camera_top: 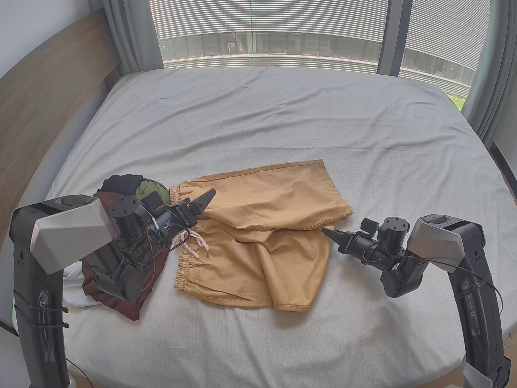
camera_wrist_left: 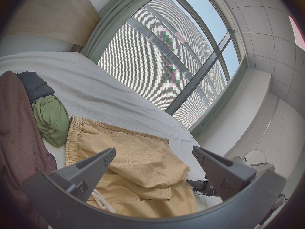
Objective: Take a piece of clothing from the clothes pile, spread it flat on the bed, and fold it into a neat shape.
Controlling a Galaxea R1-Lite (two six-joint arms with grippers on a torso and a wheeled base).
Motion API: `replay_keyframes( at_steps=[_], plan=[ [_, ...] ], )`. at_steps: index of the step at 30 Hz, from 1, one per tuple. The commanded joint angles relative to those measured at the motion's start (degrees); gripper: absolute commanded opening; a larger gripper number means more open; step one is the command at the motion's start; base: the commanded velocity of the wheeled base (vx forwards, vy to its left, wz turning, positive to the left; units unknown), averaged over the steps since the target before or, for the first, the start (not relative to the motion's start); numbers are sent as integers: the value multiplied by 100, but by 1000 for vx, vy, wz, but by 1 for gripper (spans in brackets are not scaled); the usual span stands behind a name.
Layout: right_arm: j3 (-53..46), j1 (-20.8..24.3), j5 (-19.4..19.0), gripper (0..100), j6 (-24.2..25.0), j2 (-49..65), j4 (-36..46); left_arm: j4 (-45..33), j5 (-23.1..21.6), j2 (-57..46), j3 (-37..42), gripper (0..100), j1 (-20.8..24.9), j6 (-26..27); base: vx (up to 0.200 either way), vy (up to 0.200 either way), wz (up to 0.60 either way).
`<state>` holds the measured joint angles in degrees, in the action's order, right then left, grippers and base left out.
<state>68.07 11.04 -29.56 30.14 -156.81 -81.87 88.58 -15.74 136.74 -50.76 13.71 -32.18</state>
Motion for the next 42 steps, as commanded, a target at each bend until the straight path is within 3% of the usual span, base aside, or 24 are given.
replay_keyframes(
  at_steps=[1,23,36,42],
  plan=[
    [4,3,-6,0,1,-52,-66,2,1,19,14,100,0,2,0,0,0],
    [-2395,-85,3,0,-509,1232,-646,2,1,28,14,100,-9,2,0,0,0],
    [-1639,56,-6,0,-447,1522,-558,2,-8,54,-13,100,-18,2,0,0,0],
    [-936,381,-6,0,-438,1451,-75,2,1,133,-48,100,-36,2,0,0,0]
  ],
)
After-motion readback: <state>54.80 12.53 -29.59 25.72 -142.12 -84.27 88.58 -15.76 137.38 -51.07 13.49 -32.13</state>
